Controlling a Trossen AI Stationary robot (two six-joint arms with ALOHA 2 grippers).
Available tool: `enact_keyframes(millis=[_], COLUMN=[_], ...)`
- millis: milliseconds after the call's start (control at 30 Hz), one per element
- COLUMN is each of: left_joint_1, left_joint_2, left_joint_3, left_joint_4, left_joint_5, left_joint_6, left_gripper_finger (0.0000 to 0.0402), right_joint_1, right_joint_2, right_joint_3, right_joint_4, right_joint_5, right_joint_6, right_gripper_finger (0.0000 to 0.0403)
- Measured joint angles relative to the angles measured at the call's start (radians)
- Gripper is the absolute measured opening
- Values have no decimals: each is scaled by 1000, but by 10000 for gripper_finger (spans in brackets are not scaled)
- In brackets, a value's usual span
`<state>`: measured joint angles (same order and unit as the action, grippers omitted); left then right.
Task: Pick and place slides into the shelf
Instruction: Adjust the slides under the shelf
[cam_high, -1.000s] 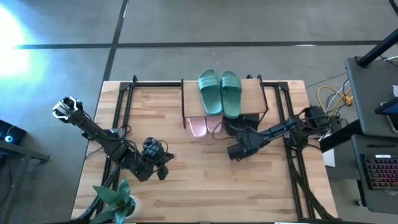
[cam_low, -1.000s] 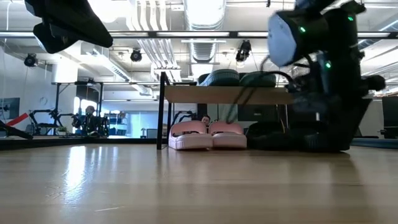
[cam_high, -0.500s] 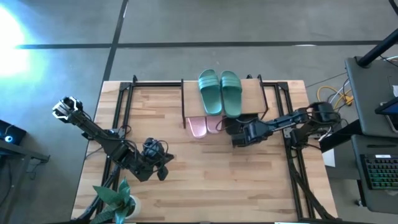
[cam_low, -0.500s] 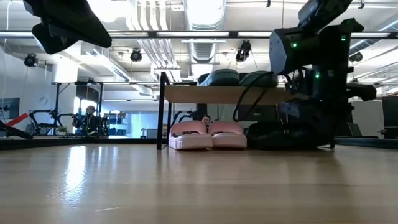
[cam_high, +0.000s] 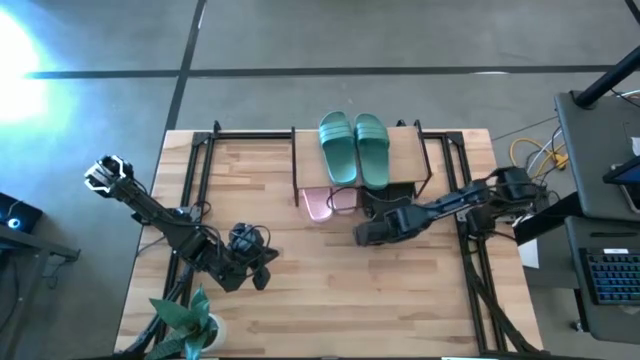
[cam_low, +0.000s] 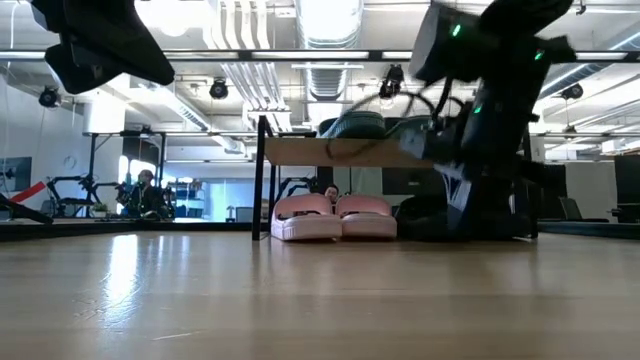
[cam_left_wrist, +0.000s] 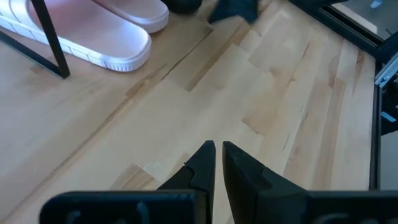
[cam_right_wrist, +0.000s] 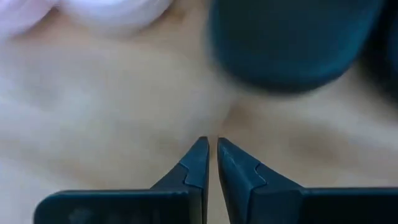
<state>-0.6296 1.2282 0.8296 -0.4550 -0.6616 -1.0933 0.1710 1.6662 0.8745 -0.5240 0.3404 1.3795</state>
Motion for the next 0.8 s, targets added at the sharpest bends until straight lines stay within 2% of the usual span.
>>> enact_keyframes(millis=[233, 433, 600, 700, 800], left_joint_1=[0, 0, 0, 0, 0], left_joint_2=[0, 0, 0, 0, 0], left_joint_3=[-2, -3, -6, -10, -14], left_joint_4=[2, 2, 1, 3, 3], left_joint_5=[9, 9, 9, 8, 7], left_joint_6=[0, 1, 7, 8, 7], left_gripper_finger=[15, 15, 15, 15, 15], right_joint_1=[-38, -16, 27, 16, -17], right_joint_2=[89, 102, 119, 168, 236], right_joint_3=[36, 119, 203, 261, 333], right_joint_4=[-37, 5, 134, 128, 130], right_joint_5=[89, 105, 117, 187, 143], right_joint_6=[-47, -134, -285, -358, -403], right_gripper_finger=[27, 27, 27, 27, 27])
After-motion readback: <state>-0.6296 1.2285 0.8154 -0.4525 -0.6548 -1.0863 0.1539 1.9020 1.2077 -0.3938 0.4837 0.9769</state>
